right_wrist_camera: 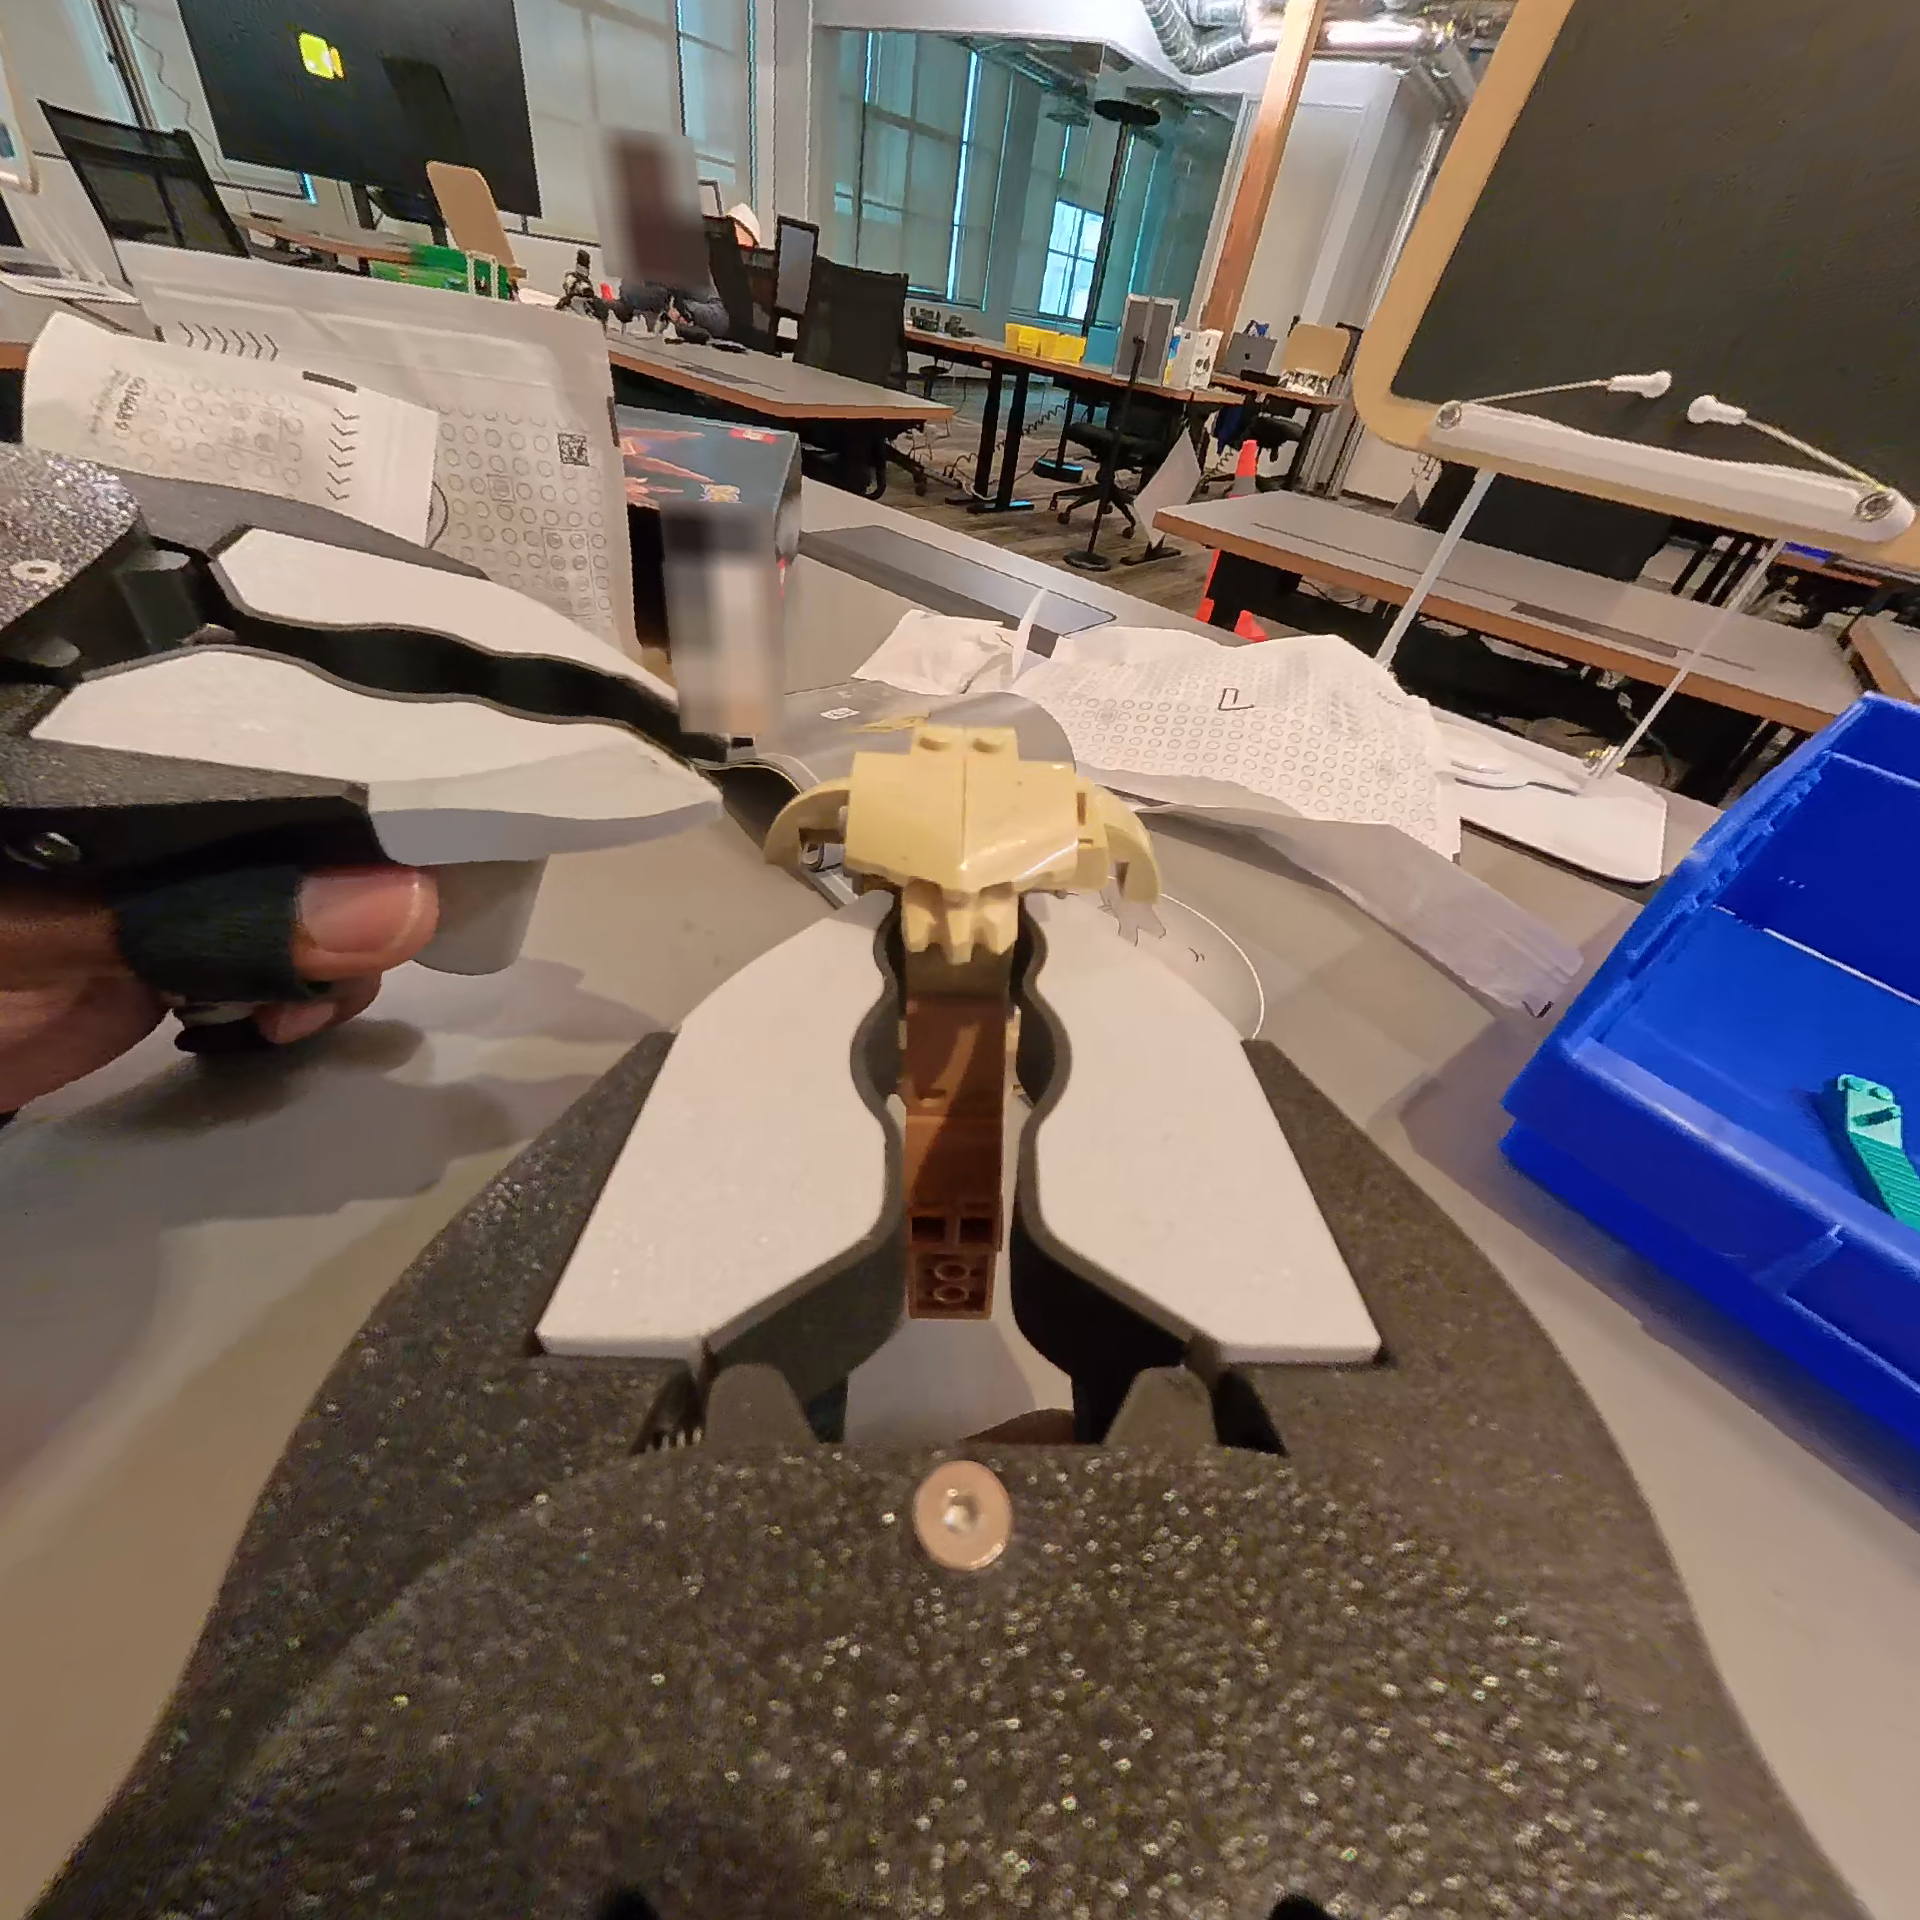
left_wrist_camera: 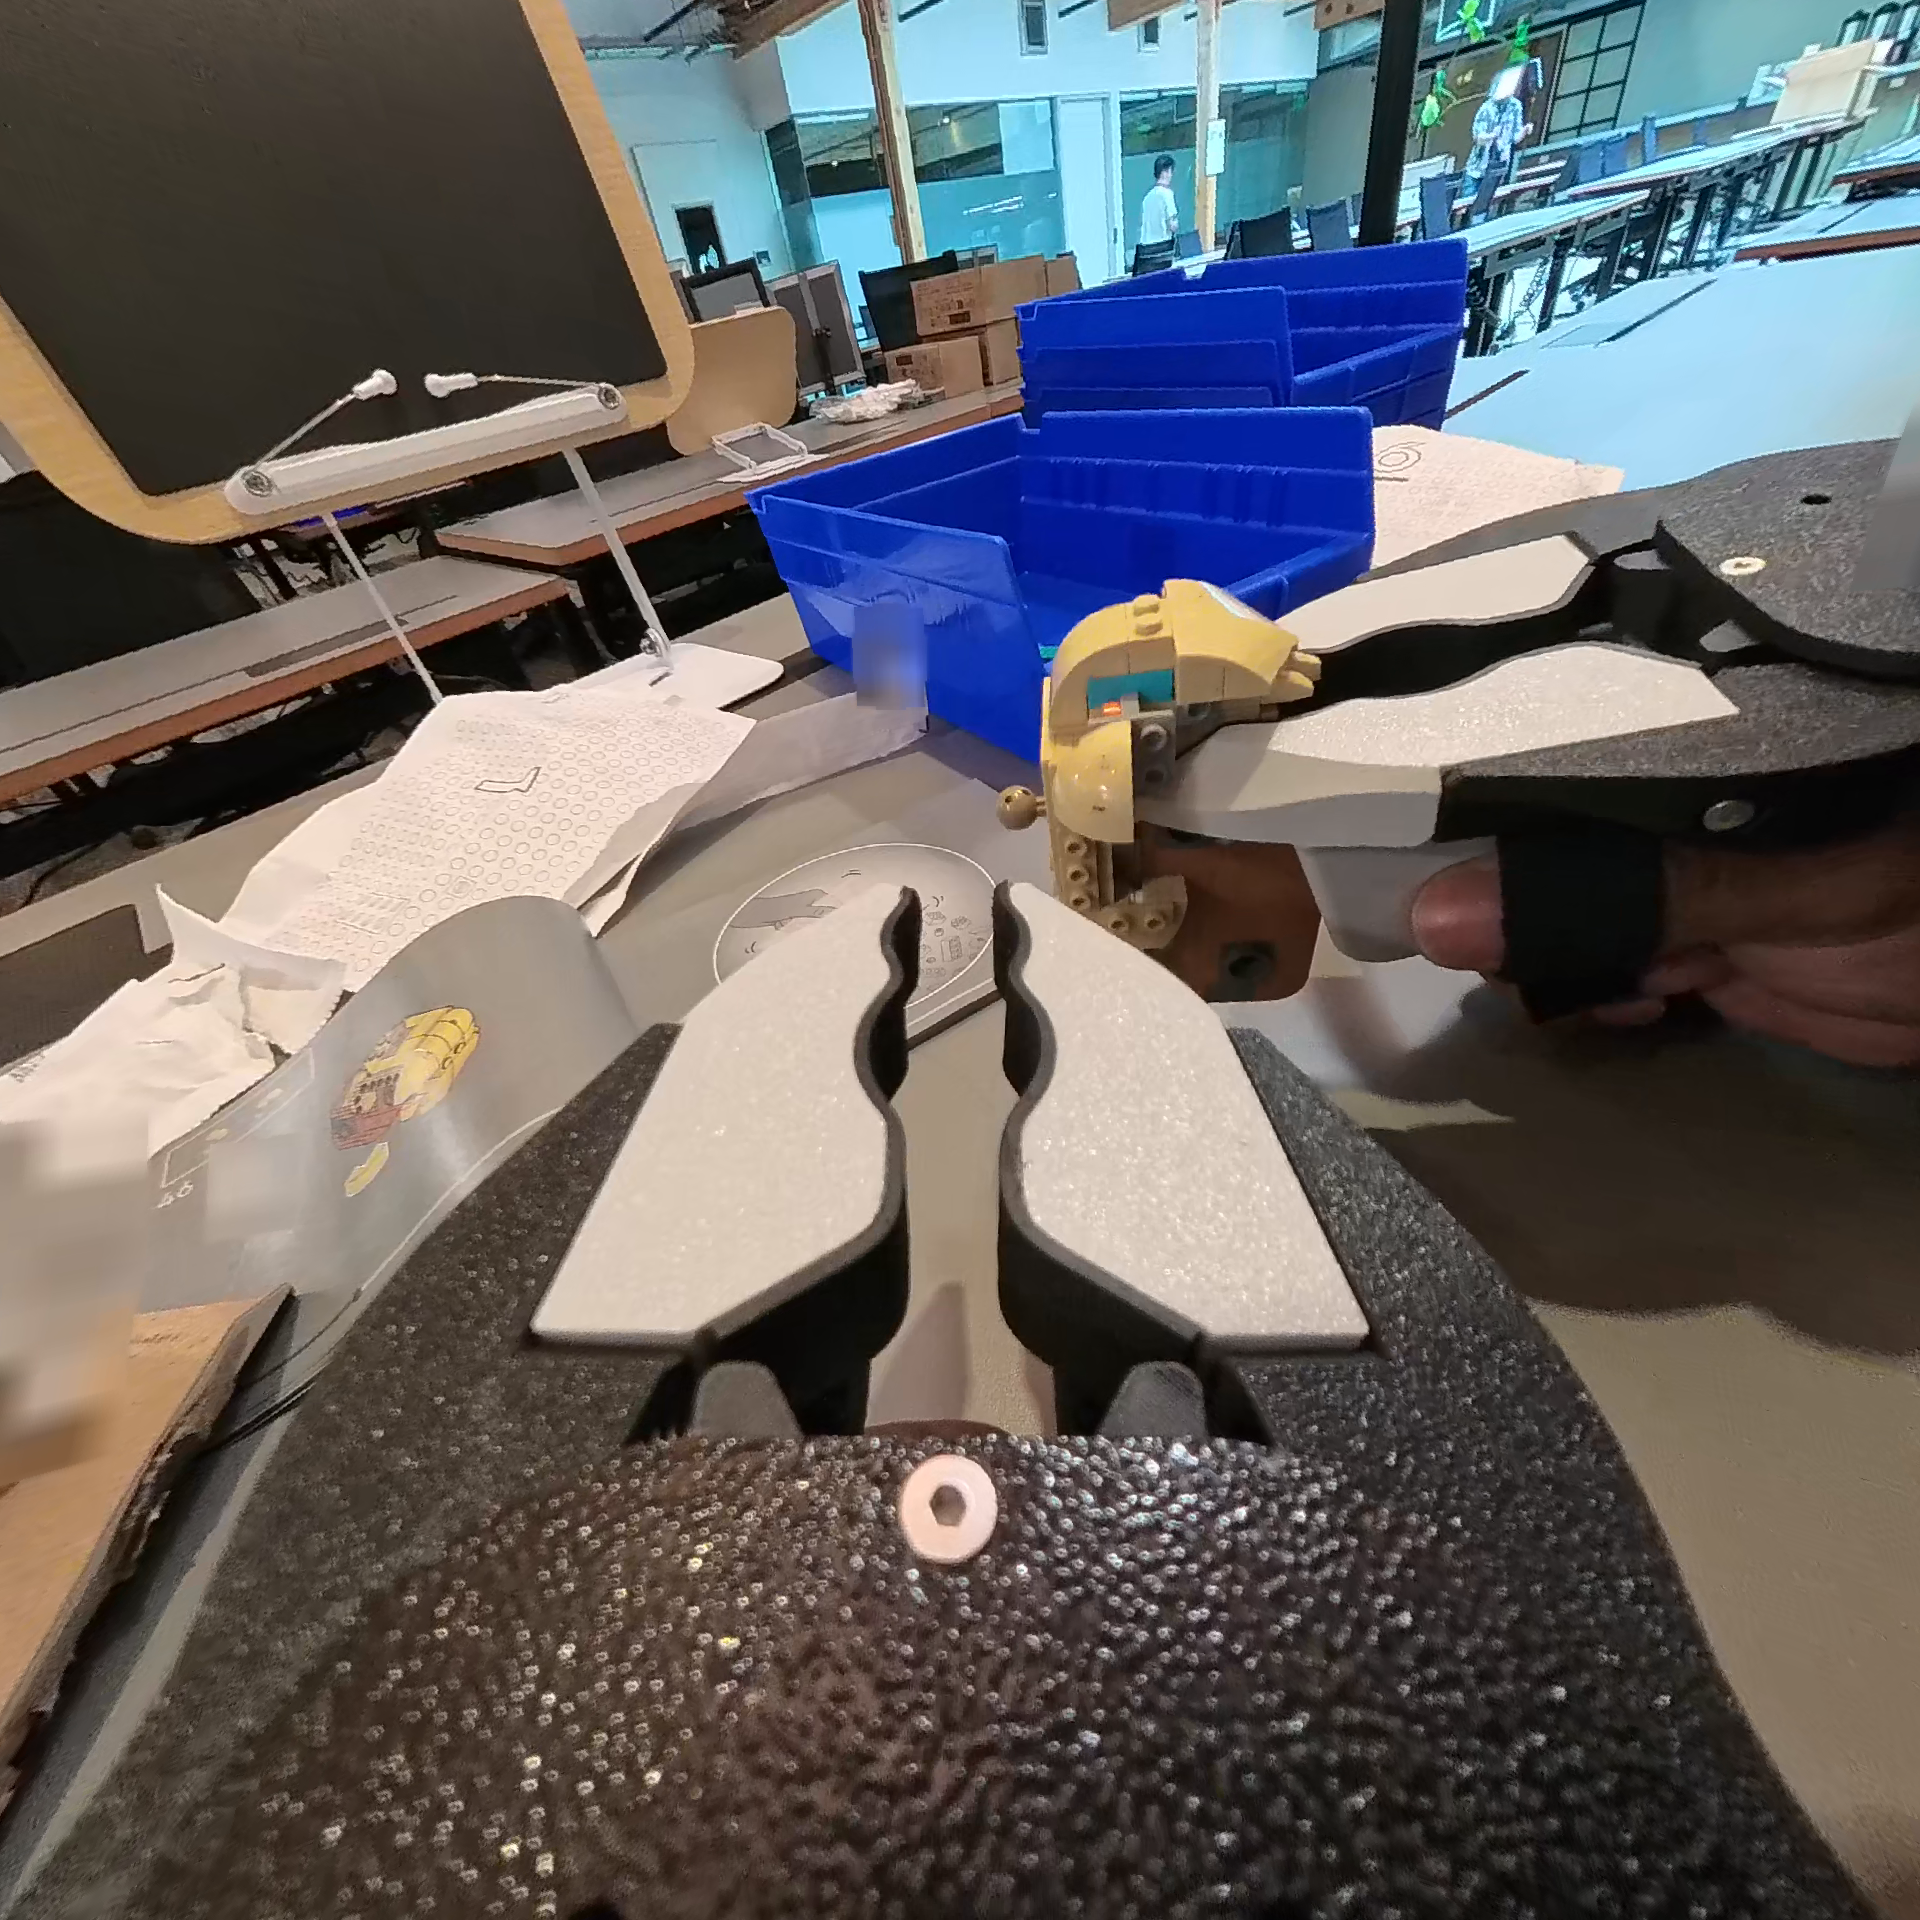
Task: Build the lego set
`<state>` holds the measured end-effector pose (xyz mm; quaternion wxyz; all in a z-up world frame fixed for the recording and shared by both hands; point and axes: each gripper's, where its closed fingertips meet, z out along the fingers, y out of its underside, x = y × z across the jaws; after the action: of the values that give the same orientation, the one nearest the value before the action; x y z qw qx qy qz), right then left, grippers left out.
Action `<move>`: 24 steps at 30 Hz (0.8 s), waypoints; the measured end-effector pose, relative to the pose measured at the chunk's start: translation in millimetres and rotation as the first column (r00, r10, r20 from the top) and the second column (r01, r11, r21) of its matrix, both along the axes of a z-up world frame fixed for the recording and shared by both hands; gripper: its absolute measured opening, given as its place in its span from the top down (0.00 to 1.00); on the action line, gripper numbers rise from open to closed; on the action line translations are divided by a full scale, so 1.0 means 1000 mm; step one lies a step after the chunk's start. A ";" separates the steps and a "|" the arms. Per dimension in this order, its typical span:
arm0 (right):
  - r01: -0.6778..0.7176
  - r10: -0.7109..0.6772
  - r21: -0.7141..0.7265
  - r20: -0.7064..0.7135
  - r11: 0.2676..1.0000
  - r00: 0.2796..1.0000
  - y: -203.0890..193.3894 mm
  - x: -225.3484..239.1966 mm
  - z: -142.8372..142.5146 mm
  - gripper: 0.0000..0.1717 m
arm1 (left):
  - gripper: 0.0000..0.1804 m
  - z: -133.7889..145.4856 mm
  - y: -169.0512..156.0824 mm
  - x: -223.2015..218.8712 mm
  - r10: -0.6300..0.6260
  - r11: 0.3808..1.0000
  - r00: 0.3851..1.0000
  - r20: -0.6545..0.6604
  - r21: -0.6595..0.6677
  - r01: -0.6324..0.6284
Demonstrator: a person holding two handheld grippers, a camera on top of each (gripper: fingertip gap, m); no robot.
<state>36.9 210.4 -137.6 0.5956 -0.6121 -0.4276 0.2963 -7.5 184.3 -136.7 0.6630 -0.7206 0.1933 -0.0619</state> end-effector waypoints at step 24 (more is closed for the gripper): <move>0.002 -0.003 -0.031 -0.020 1.000 1.000 0.003 0.003 0.001 0.90 | 0.93 -0.001 -0.002 0.003 -0.004 1.000 1.000 -0.027 0.003 0.004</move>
<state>39.9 213.7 -136.8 0.5908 -0.6186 -0.4163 0.3081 -4.8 182.8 -137.7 0.6612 -0.7201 0.2036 -0.0531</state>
